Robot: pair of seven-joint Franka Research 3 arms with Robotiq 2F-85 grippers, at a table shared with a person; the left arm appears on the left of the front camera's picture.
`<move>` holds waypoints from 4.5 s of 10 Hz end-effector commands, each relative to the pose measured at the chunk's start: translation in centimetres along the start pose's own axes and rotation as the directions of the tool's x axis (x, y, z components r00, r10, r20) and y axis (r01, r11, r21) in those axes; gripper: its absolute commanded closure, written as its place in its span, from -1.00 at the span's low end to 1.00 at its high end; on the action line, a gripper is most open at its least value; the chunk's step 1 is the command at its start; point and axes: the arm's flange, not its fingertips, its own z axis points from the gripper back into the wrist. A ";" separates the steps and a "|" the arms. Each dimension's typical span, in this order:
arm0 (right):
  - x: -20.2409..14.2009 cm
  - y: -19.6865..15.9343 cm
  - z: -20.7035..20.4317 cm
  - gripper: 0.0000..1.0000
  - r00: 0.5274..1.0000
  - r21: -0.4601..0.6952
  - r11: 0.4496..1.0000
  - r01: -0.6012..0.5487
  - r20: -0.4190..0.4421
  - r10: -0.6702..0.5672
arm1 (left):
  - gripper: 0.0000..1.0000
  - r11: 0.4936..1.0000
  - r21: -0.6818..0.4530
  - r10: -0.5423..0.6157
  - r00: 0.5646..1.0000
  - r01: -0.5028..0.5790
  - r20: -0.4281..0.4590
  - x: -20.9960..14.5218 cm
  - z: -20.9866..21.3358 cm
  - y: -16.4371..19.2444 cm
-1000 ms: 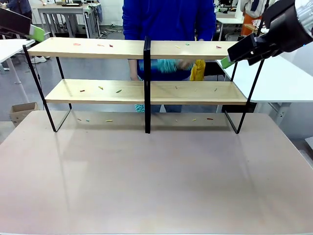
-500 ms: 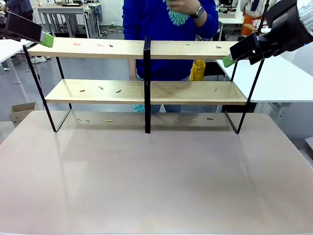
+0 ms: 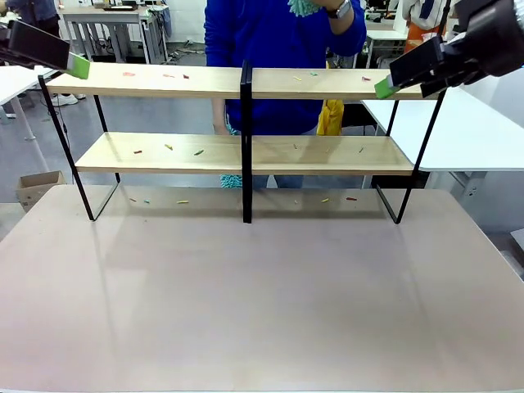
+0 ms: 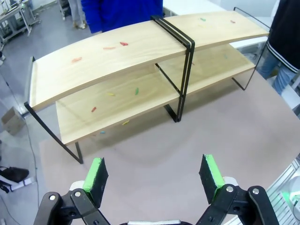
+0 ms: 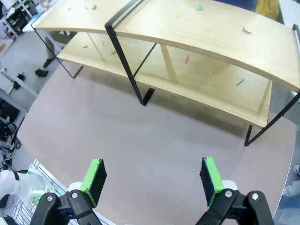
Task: Clean the shelves.
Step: Pick up the Duster when the human hands it over.
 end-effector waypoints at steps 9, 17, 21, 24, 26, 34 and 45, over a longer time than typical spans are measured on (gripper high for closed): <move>-1.0 2.5 1.3 -1.00 0.966 -0.002 0.980 0.200 0.166 -0.197 | -1.00 1.000 0.000 0.001 1.000 -0.001 0.004 0.0 0.2 0.0; 0.2 1.3 -0.2 -1.00 0.973 -0.018 0.981 0.194 0.130 -0.190 | -1.00 1.000 0.000 0.001 1.000 -0.001 0.004 0.0 0.2 0.0; -0.5 1.2 0.2 -1.00 0.976 -0.020 0.982 0.188 0.113 -0.185 | -1.00 1.000 0.000 0.001 1.000 -0.001 0.004 0.0 0.2 0.0; 2.6 -1.9 0.1 -1.00 0.949 0.089 0.949 0.303 0.062 -0.309 | -1.00 1.000 0.000 0.001 1.000 -0.001 0.004 0.0 0.2 0.0; 8.3 -9.1 0.8 -1.00 0.823 0.278 0.775 0.567 -0.161 -0.544 | -1.00 1.000 0.000 0.001 1.000 -0.001 0.004 0.0 0.2 0.0; 13.0 -14.1 -11.0 -1.00 0.704 0.485 0.529 0.696 -0.318 -0.635 | -1.00 1.000 0.000 0.001 1.000 -0.001 0.004 0.0 0.2 0.0; 11.3 -14.2 -15.6 0.20 0.725 0.565 0.504 0.654 -0.275 -0.632 | -1.00 1.000 0.000 0.001 1.000 -0.001 0.004 0.0 0.2 0.0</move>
